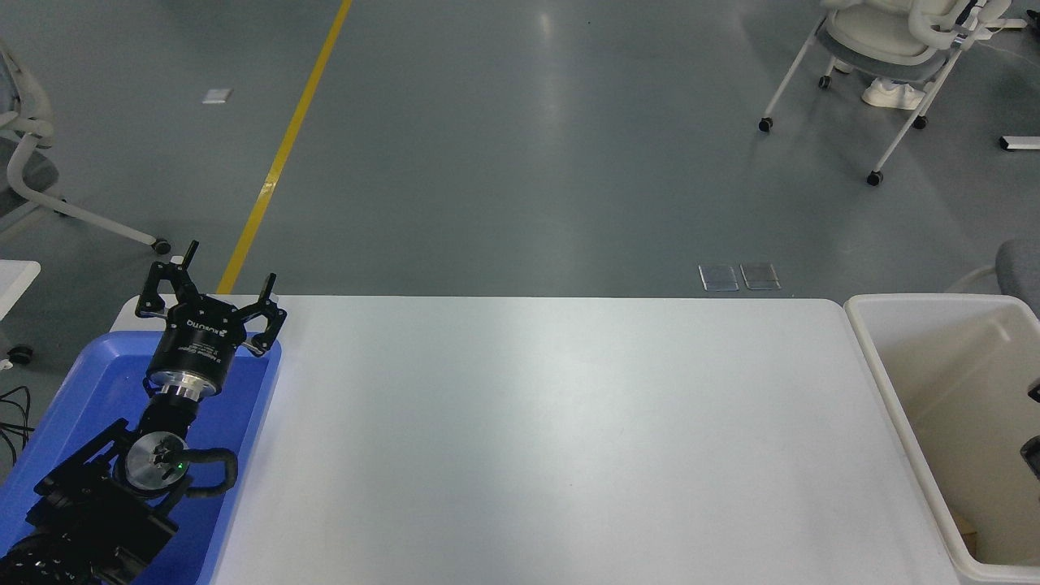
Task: Pick up paper ball place in dustbin
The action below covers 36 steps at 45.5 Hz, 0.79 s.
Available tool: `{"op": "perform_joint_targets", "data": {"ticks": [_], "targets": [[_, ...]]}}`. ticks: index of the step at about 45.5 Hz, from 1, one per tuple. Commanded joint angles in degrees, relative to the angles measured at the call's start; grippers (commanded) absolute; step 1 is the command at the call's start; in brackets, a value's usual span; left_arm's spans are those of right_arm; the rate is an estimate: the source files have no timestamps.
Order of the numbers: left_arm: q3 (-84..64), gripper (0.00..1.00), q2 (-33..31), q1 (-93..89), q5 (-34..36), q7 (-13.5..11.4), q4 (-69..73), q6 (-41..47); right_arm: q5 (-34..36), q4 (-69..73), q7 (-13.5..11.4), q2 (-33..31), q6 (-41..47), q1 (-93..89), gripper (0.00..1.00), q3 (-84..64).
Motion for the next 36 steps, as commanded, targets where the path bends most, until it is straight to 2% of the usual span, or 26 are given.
{"op": "perform_joint_targets", "data": {"ticks": [1, 10, 17, 21, 24, 32, 36], "targets": [[0.03, 1.0, 0.0, -0.04, -0.01, 0.03, -0.02, 0.0, -0.71, 19.45, -0.11, -6.85, -0.05, 11.28, 0.98, -1.13], [0.03, 1.0, 0.0, -0.04, -0.01, 0.03, -0.02, 0.0, -3.08, 39.84, -0.11, -12.57, 1.7, 25.78, 1.0, -7.62], [0.03, 1.0, -0.09, -0.04, -0.01, 0.03, -0.02, 0.0, -4.49, 52.42, -0.11, -9.33, 3.64, 39.58, 1.0, -21.07], [0.03, 1.0, 0.0, -0.04, -0.01, 0.03, -0.02, 0.0, -4.32, 56.55, -0.02, -8.0, 6.88, 45.04, 1.0, -22.84], [0.03, 1.0, 0.0, -0.12, -0.01, 0.03, -0.02, 0.0, -4.32, 57.7, -0.02, -8.09, 13.63, 48.82, 1.0, -22.93], [0.2, 1.0, 0.0, -0.13, -0.01, 0.12, -0.02, 0.0, -4.67, 57.44, -0.11, -7.47, 42.72, 59.63, 1.0, -23.46], [0.2, 1.0, 0.0, -0.12, -0.01, 0.12, -0.02, 0.0, -6.68, 57.53, -0.2, -5.63, 52.49, 63.24, 1.0, -23.46]]}}
